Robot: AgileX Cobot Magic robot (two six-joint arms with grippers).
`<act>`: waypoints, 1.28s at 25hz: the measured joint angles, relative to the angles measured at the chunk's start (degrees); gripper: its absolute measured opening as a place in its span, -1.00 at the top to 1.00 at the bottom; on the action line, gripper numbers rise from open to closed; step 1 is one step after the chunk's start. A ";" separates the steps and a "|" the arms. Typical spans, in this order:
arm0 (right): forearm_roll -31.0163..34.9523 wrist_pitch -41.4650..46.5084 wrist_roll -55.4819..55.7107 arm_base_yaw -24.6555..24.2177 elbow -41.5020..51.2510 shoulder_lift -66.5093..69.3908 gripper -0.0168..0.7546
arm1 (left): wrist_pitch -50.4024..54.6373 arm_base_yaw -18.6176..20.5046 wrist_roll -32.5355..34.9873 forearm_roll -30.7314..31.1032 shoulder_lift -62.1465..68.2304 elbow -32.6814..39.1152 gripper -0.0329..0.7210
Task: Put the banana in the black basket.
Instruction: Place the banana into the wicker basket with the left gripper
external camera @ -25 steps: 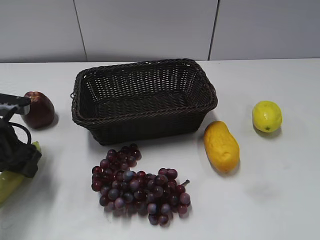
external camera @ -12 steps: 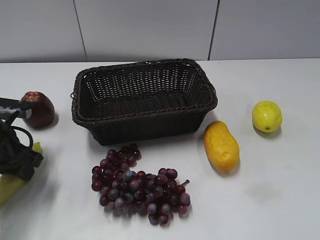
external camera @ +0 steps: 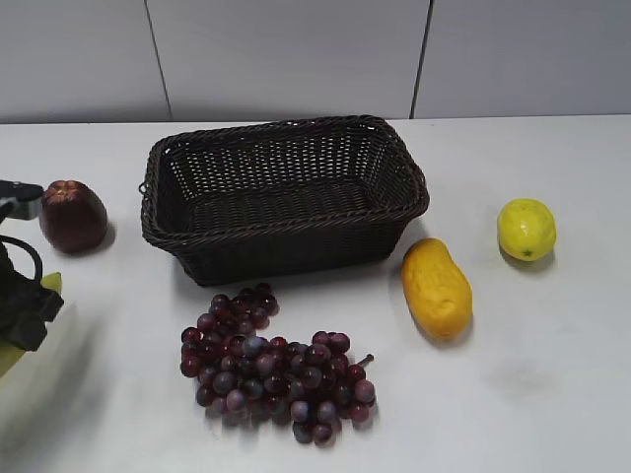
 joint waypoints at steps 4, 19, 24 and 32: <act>0.00 0.00 0.00 0.00 0.00 0.00 -0.55 | 1.60 0.00 0.00 0.00 -4.83 -0.59 -0.17; 0.00 0.00 0.00 0.00 0.00 0.00 -0.55 | 4.36 -7.88 0.44 -11.87 -8.78 -34.65 -0.17; 0.05 0.00 0.00 0.00 0.00 0.00 -0.55 | -1.87 -14.04 0.44 -13.14 -2.14 -38.58 -0.17; 0.05 0.00 0.00 0.00 0.00 0.00 -0.55 | -15.86 -19.93 0.44 -13.56 8.38 -38.94 -0.17</act>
